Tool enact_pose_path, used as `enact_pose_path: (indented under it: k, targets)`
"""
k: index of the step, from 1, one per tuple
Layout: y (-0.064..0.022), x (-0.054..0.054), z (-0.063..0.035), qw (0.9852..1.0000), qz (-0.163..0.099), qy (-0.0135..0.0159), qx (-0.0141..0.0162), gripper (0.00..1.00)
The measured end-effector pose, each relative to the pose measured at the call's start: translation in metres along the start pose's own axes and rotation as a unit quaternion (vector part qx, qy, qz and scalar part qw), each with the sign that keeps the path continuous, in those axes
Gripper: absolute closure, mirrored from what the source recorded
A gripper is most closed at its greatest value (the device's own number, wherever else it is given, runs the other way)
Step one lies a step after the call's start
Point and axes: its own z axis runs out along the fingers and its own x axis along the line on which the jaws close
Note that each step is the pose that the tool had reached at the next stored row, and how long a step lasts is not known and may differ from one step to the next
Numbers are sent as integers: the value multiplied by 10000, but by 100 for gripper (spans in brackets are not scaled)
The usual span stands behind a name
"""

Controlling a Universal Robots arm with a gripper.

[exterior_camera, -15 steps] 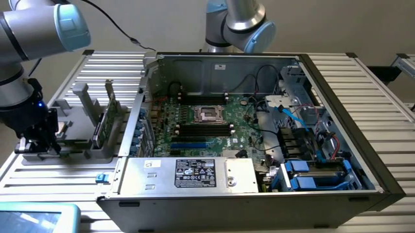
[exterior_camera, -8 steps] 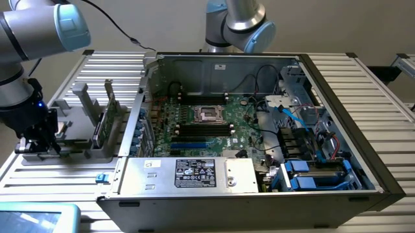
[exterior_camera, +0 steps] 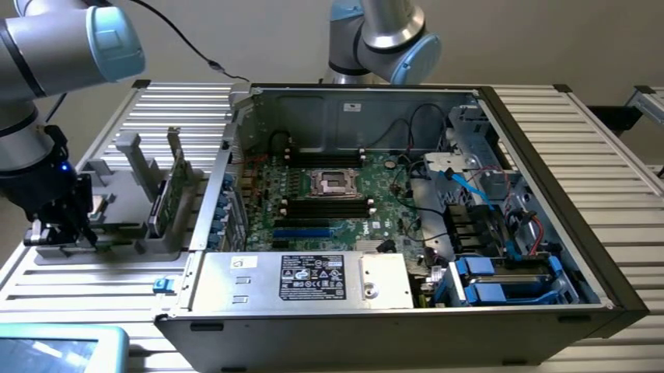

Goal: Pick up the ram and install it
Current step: 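Pick up the ram and move it above insertion slot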

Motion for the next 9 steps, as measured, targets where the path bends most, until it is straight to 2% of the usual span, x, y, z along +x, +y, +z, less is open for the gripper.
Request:
enact_pose_path:
  k: [3,9]
  targets:
    - [6,3,-119,10000,1,5,-12,89]
    - [17,10,-390,10000,0,18,-13,89]
